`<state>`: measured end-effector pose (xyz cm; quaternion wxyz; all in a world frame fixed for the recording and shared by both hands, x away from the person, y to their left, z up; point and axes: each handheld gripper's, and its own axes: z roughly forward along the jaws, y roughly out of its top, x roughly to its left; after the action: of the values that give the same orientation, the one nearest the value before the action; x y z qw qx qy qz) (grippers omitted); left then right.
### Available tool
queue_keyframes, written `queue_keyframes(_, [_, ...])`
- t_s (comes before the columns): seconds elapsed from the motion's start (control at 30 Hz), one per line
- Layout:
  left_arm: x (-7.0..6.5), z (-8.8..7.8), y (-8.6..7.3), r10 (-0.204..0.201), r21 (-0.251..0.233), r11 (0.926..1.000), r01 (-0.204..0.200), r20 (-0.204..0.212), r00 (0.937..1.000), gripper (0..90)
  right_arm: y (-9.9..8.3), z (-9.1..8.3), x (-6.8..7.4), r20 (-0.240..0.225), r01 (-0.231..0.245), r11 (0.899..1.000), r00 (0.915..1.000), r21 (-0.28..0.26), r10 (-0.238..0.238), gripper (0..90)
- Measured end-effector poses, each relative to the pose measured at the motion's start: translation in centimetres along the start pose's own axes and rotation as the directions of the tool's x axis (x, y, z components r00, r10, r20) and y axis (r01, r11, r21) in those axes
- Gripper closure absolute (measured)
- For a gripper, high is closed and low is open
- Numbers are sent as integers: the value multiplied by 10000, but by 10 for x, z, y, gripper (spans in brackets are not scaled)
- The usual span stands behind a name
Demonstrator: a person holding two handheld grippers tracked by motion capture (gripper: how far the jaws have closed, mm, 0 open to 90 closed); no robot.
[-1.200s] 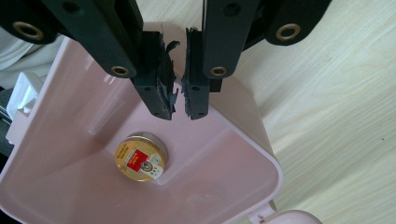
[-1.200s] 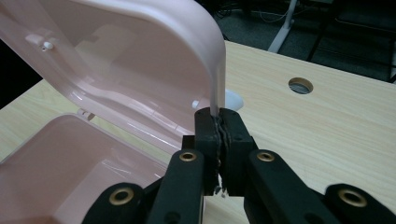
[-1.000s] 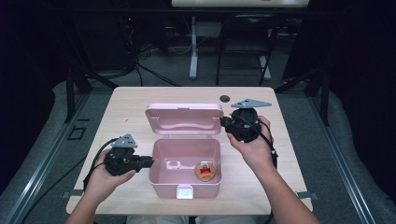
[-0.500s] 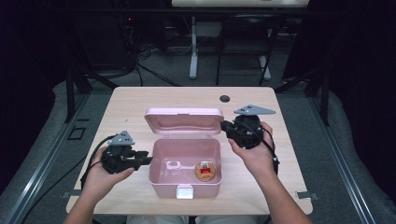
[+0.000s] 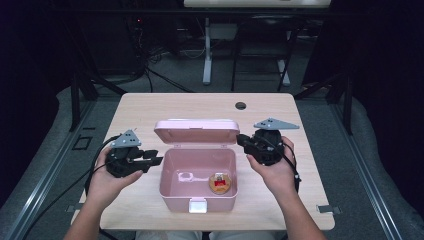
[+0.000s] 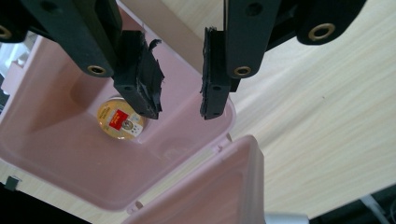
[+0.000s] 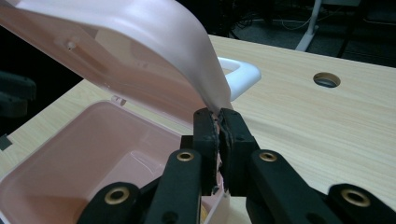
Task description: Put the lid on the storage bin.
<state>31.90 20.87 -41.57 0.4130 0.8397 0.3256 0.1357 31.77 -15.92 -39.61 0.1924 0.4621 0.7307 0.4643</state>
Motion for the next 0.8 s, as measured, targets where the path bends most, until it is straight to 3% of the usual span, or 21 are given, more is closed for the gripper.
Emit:
queue_keyframes(0.3, [0,-4,10,108,44,9999,-107,-414,9991,653,-4,-2,-1,-253,-49,10000,9997,14,49,846])
queue_keyframes(0.43, [-1,-10,15,198,-213,9995,-211,-603,9980,653,-4,-3,0,-239,-54,10000,9997,-26,53,846])
queue_keyframes(0.8, [-4,-24,35,15,-328,9995,-38,-711,9975,668,-5,-3,1,-202,-6,10000,9998,30,7,844])
